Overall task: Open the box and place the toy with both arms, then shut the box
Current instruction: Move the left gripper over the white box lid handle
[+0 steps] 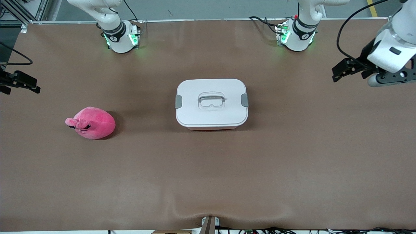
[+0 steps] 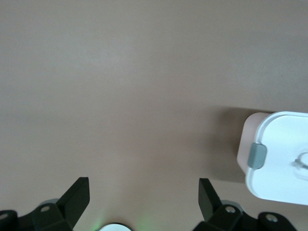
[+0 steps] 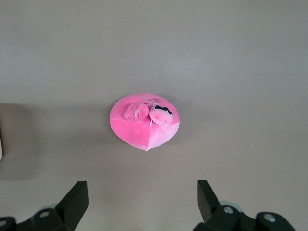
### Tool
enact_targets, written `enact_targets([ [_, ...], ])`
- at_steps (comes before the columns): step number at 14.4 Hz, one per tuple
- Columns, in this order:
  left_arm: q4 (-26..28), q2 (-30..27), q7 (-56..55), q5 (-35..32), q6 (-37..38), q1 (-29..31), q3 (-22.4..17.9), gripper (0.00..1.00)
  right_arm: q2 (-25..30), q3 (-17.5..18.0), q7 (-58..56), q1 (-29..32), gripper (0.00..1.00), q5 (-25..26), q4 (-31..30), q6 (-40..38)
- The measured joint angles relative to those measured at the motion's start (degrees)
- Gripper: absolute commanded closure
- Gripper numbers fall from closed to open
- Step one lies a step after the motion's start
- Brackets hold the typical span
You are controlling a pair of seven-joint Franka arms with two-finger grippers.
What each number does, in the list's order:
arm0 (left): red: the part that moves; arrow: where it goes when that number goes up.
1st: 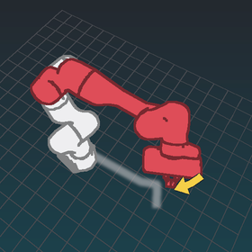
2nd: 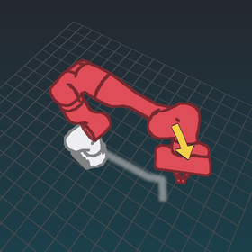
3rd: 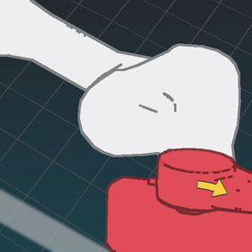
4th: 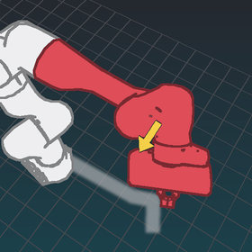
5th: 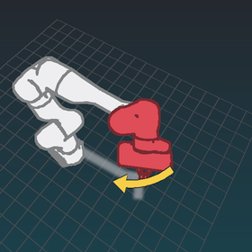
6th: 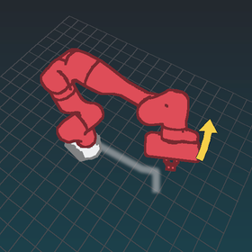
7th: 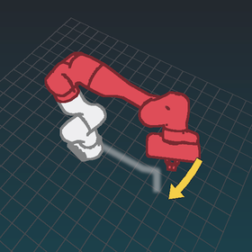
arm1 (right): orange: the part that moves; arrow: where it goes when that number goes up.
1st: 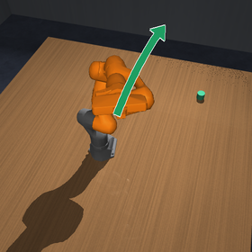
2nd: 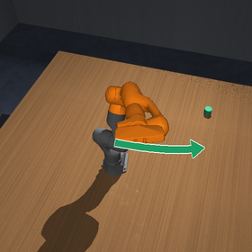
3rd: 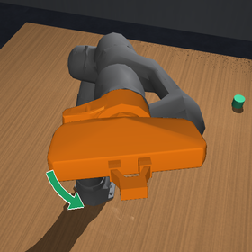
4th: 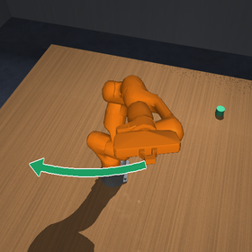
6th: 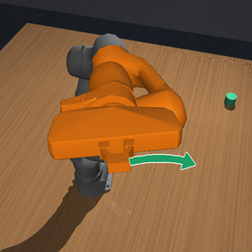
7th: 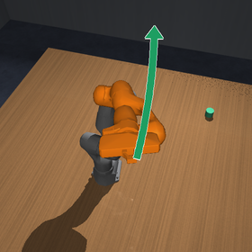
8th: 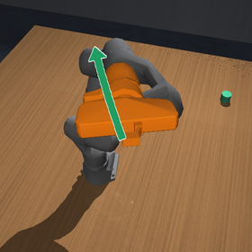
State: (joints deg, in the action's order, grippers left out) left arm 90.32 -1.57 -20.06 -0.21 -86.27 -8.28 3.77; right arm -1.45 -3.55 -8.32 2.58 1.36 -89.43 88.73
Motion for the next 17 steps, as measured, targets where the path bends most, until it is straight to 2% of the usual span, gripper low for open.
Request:
enact_targets([
  [5,0.01,2.93,-16.06,0.02,-0.01,-0.33,5.63,0.0,0.0,0.05,0.01,-0.17,0.0,0.0,0.01,0.0],
  [10,-0.36,7.08,-33.88,0.02,-2.43,-1.18,13.51,0.0,0.0,0.08,0.02,-0.38,0.0,0.0,0.08,0.0],
  [17,-1.28,12.7,-52.23,-1.96,-4.8,-10.15,14.58,0.0,0.0,0.08,0.05,-0.48,0.0,0.0,0.17,0.0],
])
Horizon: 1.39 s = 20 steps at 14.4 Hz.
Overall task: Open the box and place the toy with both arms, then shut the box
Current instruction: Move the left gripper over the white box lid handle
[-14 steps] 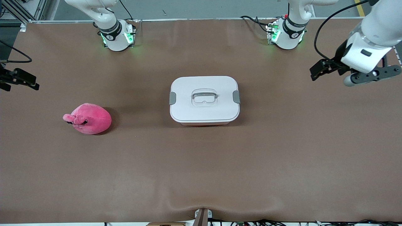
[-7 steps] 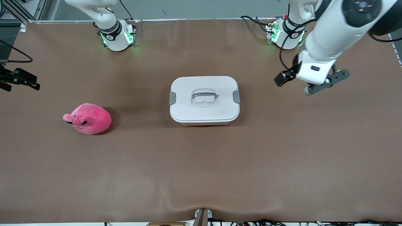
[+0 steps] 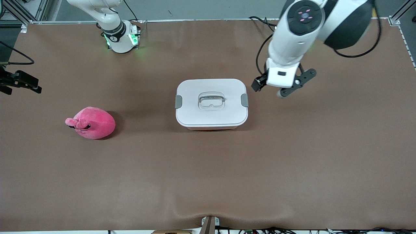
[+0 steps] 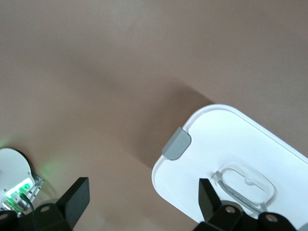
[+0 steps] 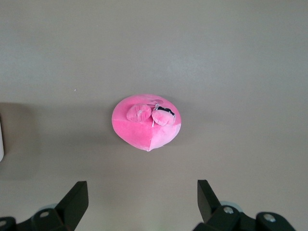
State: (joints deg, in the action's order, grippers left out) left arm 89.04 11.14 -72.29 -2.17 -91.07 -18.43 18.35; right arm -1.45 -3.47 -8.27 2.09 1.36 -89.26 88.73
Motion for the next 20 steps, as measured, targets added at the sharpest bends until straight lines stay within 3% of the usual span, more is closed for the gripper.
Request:
enact_targets([
  [8,-1.64,5.59,-23.52,-1.17,-3.09,-7.82,0.02,0.0,0.0,-0.03,0.12,0.0,0.0,-0.01,0.04,0.06],
  [20,-1.72,10.75,-48.0,-1.35,-12.36,-13.52,0.01,0.0,0.0,-0.01,0.16,-0.13,0.0,-2.79,-0.02,0.12],
])
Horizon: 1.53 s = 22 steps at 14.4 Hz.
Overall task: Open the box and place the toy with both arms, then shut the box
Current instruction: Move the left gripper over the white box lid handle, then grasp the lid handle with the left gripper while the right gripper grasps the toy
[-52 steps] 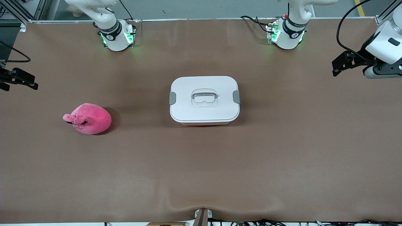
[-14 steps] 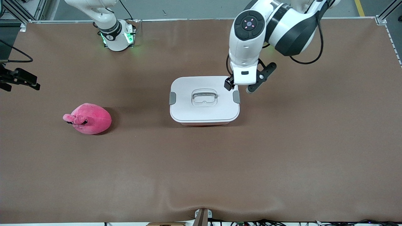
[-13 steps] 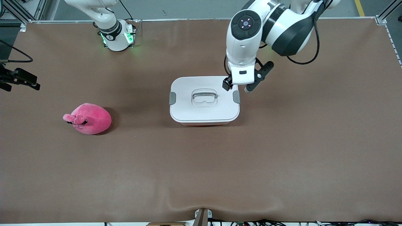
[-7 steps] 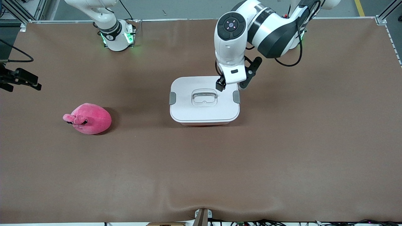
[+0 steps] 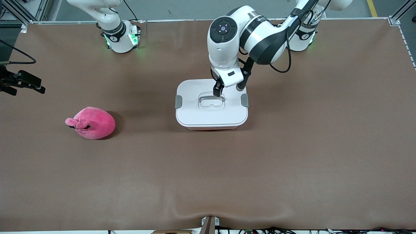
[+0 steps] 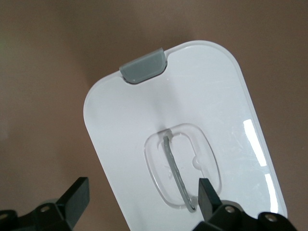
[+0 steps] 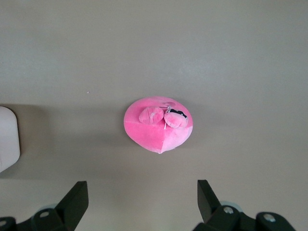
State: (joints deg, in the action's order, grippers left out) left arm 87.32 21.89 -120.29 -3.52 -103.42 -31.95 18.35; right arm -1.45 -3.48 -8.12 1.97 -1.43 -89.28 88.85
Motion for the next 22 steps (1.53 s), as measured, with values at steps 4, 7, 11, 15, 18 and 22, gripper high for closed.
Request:
enact_targets([
  [4,0.0,2.22,-6.39,-1.75,-2.92,-1.31,0.0,0.0,-0.06,0.02,-0.05,-0.07,0.0,-0.01,-0.36,-0.86],
  [7,0.0,4.59,-10.87,-4.22,-4.7,-2.27,0.0,0.03,-1.02,0.28,-0.09,-1.06,0.0,-0.02,-0.58,-0.81],
  [11,0.0,6.38,-17.31,-7.26,-7.17,-3.4,0.0,0.07,-2.89,1.44,-0.08,-2.11,0.0,-0.02,-3.29,2.68],
  [15,0.01,8.06,-23.84,-11.0,-8.62,-4.04,0.0,0.2,-3.9,2.43,-0.65,-2.17,0.0,0.37,-9.47,10.54],
  [18,0.01,8.49,-25.23,-11.04,-9.41,-4.04,-0.03,0.26,-6.04,2.27,-4.03,-1.98,0.0,0.44,-11.16,12.98],
  [22,0.02,9.49,-25.85,-11.04,-10.99,-4.05,-0.03,0.39,-9.72,2.12,-6.16,-1.71,0.0,0.46,-11.3,14.97],
])
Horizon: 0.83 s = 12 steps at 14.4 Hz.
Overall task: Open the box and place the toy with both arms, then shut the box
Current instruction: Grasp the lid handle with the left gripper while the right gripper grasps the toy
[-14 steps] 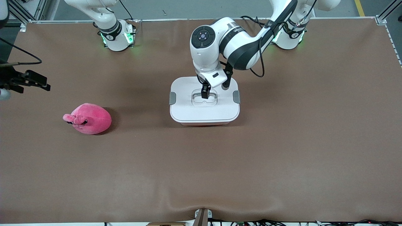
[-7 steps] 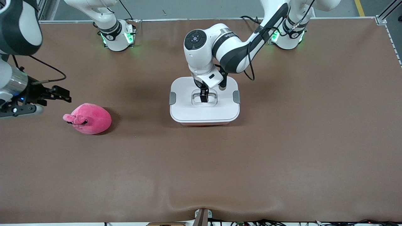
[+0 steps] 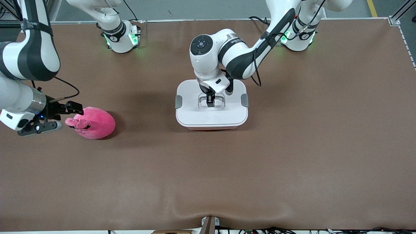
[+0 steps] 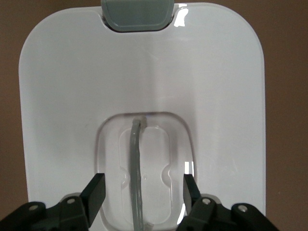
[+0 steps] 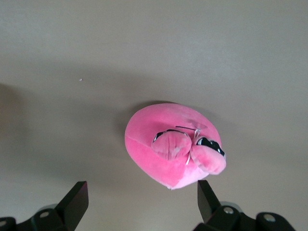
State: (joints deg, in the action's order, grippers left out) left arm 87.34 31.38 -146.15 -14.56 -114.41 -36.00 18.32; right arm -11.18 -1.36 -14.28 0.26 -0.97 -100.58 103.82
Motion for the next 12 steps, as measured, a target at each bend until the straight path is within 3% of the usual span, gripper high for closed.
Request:
enact_targets([
  [3,0.0,0.24,-0.07,0.0,-0.18,-0.01,0.0,0.53,-2.81,-0.46,-0.21,0.53,0.0,0.04,-0.3,2.16],
  [6,0.02,0.26,-0.07,0.0,-0.19,-0.02,0.0,0.57,-6.05,-1.31,-0.63,0.89,0.0,0.44,-1.77,6.32],
  [9,0.13,0.5,-0.07,0.0,-0.19,-0.39,0.02,0.62,-7.35,-1.43,-0.7,1.08,0.09,0.74,-5.08,11.54],
  [12,0.16,0.59,-0.07,0.0,-0.19,-0.79,0.02,0.72,-7.29,-1.43,-0.71,1.08,0.13,0.81,-5.82,11.84],
])
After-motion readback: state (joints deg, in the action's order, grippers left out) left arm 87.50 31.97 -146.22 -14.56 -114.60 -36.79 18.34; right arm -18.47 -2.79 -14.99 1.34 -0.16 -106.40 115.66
